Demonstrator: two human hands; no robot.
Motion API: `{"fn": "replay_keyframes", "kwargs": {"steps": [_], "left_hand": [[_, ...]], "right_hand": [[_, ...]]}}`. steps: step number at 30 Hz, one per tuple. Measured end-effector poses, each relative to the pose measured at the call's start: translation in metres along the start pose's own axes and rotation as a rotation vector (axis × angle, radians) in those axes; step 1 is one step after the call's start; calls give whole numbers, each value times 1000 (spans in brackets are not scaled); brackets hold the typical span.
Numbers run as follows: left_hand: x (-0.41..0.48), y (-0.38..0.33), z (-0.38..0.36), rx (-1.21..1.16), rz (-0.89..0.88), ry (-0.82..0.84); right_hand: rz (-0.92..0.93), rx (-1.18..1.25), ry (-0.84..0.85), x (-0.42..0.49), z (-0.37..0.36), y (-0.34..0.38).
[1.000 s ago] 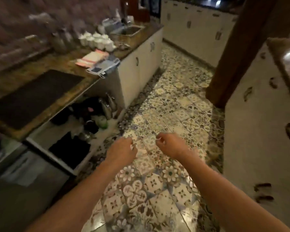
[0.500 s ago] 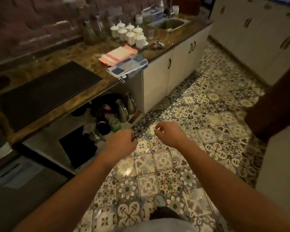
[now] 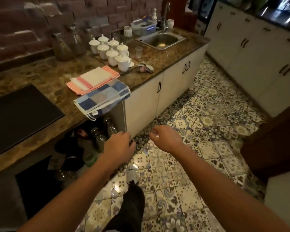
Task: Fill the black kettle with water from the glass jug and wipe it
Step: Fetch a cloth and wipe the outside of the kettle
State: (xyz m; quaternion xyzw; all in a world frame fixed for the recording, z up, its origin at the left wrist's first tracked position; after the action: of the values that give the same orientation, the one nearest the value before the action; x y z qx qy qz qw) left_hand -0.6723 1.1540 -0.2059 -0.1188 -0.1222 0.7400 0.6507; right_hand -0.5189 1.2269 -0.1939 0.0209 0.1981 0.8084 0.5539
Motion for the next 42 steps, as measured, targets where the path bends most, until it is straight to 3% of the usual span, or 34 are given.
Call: {"fn": "replay_keyframes", "kwargs": {"steps": [4, 14, 25, 30, 36, 42], "left_hand": [[117, 14, -24, -17, 32, 21], [392, 19, -42, 31, 59, 186], [614, 32, -52, -91, 389, 138], [681, 47, -42, -156, 531, -17], [700, 85, -107, -429, 743, 114], [640, 105, -110, -948, 997, -152]], "right_hand": [[33, -98, -36, 105, 8, -24], [-55, -105, 145, 360, 63, -99], [198, -153, 298, 626, 88, -122], [296, -72, 275, 706, 91, -104], [322, -51, 552, 740, 25, -97], [203, 408, 602, 749, 29, -96]]}}
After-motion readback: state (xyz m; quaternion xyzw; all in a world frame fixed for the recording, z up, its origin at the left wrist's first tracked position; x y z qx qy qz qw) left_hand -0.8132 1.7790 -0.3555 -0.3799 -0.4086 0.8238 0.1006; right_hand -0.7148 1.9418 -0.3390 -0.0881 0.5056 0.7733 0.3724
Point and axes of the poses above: each hand's wrist, its own x-axis towards the middle knuckle, its own z-axis out of the back of the hand, y = z × x, the point moved 9 cm from there along x, towards the middle knuckle, and after that the axes turned 4 degrees about -z, right-handed, at the moved point
